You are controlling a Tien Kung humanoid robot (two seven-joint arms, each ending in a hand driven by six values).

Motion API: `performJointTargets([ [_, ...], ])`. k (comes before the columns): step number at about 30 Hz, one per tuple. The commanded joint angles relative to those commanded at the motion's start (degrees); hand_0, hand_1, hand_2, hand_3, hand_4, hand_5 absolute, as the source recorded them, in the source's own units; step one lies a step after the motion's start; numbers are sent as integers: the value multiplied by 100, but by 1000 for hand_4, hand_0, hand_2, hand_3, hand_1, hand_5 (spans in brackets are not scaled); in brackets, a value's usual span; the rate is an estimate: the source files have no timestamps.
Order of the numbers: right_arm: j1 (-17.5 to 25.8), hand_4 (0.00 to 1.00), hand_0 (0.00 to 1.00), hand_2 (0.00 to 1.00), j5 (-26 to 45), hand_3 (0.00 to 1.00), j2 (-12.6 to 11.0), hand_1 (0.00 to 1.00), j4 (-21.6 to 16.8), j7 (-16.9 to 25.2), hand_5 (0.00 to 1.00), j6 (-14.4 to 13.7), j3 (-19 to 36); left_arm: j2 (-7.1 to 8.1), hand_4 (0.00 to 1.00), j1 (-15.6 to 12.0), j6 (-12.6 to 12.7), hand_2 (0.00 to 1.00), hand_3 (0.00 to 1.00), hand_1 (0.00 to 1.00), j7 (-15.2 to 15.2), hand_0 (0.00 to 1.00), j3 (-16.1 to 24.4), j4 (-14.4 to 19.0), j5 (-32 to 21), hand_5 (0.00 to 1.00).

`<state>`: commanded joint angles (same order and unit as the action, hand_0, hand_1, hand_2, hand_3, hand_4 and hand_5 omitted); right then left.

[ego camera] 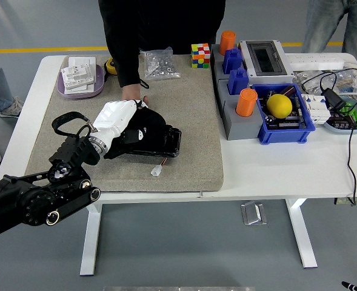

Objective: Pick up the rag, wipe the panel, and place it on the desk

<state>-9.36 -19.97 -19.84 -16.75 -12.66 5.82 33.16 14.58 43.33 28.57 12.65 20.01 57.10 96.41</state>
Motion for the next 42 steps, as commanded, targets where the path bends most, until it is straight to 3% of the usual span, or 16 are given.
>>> performJointTargets([
  [28,-34,998,781,716,27,641,-36,670,2,-2,561,2,-136,-316,264,247,-34,557,524,158,145,239,-617,420,60,2],
  [42,-33,998,780,716,24,641,-14,669,5,-13,560,-16,-100,-163,265,218,-8,557,524,156,134,238,-325,225,100,2],
])
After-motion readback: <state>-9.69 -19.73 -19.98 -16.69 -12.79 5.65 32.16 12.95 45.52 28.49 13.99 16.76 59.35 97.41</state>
